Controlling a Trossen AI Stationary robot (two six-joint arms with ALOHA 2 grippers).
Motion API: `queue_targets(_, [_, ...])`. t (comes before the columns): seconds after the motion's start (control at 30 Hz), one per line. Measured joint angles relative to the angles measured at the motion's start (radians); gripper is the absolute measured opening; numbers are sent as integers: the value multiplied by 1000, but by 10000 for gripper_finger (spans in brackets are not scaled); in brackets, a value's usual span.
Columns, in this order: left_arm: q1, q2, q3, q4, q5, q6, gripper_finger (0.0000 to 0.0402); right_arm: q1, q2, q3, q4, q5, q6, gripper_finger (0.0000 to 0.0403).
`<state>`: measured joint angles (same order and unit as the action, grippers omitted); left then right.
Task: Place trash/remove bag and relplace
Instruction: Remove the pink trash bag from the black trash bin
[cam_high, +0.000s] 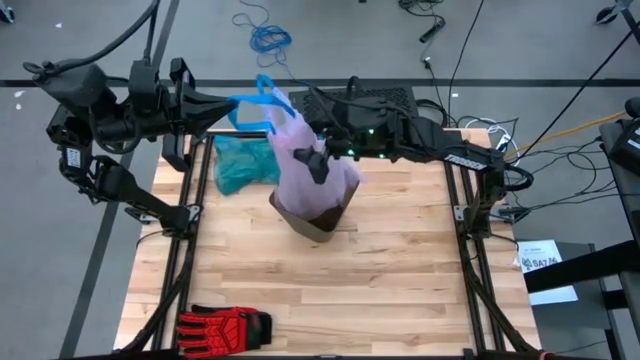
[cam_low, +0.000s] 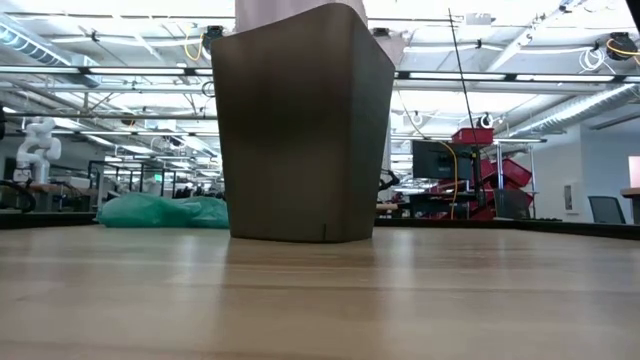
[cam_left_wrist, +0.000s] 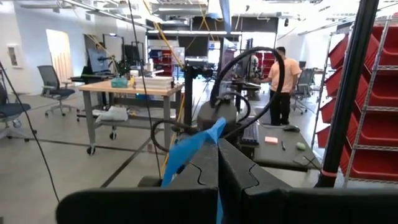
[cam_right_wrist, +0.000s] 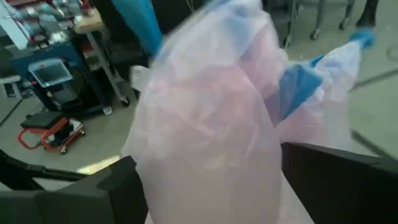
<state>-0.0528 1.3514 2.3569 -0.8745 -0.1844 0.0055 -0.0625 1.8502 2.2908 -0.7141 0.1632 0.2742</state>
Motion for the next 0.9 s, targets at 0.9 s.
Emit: queue_targets(0.9, [0,-4,-1,-2,-26,0,0,-86,90,-3,36,-259,21,314])
